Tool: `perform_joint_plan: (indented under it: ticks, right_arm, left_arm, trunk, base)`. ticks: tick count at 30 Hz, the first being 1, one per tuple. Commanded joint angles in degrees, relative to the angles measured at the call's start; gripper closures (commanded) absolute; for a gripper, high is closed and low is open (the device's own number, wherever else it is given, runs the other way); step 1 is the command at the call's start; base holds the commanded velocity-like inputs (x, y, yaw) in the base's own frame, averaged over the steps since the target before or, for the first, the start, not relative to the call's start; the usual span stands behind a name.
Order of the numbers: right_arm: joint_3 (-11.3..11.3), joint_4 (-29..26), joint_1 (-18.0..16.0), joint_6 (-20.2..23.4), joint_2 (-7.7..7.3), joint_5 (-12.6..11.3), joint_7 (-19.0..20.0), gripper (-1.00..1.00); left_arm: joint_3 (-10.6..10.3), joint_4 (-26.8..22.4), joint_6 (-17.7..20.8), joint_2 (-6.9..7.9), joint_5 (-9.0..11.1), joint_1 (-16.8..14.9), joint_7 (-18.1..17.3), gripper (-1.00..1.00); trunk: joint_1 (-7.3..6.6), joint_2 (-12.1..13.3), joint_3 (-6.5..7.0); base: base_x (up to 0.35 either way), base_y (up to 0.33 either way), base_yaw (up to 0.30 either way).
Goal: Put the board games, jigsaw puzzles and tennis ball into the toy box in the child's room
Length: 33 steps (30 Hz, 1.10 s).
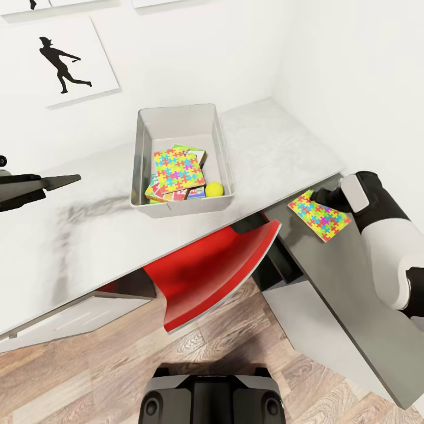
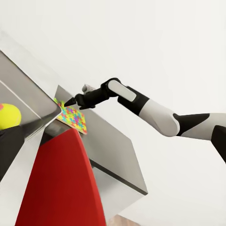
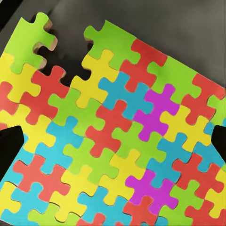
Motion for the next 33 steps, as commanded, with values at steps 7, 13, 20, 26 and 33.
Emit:
perform_joint_plan:
  ticks: [7, 13, 20, 26, 33]
  right_arm:
    - [-0.04, 1.58, -0.02, 0.12, -0.16, 0.26, -0.5, -1.0]
    - [-0.11, 2.09, -0.02, 0.12, -0.04, 3.27, -0.5, -1.0]
    - [-0.13, 2.18, -0.02, 0.12, 0.09, 4.41, -0.5, -1.0]
    - [-0.17, 2.19, -0.02, 0.12, 0.11, 4.52, -0.49, -1.0]
    - [-0.15, 2.19, -0.02, 0.2, 0.15, 4.54, -0.47, -1.0]
  left_arm:
    - [-0.02, 0.0, 0.61, 0.02, -0.03, -0.03, -0.22, -1.0]
    - [-0.02, 0.0, 0.61, 0.6, -0.03, -0.03, -0.22, -1.0]
    - [0.06, 0.0, 0.61, 0.99, 1.99, -0.03, -0.22, -1.0]
    - [0.07, 0.0, 0.61, 1.24, 2.97, -0.03, -0.22, -1.0]
    - [0.06, 0.0, 0.61, 1.47, 3.24, -0.03, -0.22, -1.0]
  trunk:
    - [0.03, -0.09, -0.07]
    - [0.03, -0.09, -0.07]
    - [0.03, -0.09, -0.07]
    - [0.03, -0.09, -0.07]
    - [0.03, -0.09, -0.07]
  base:
    - [0.0, 0.0, 0.0]
    - [0.0, 0.0, 0.0]
    - [0.0, 0.0, 0.0]
    - [0.0, 0.0, 0.0]
    - [0.0, 0.0, 0.0]
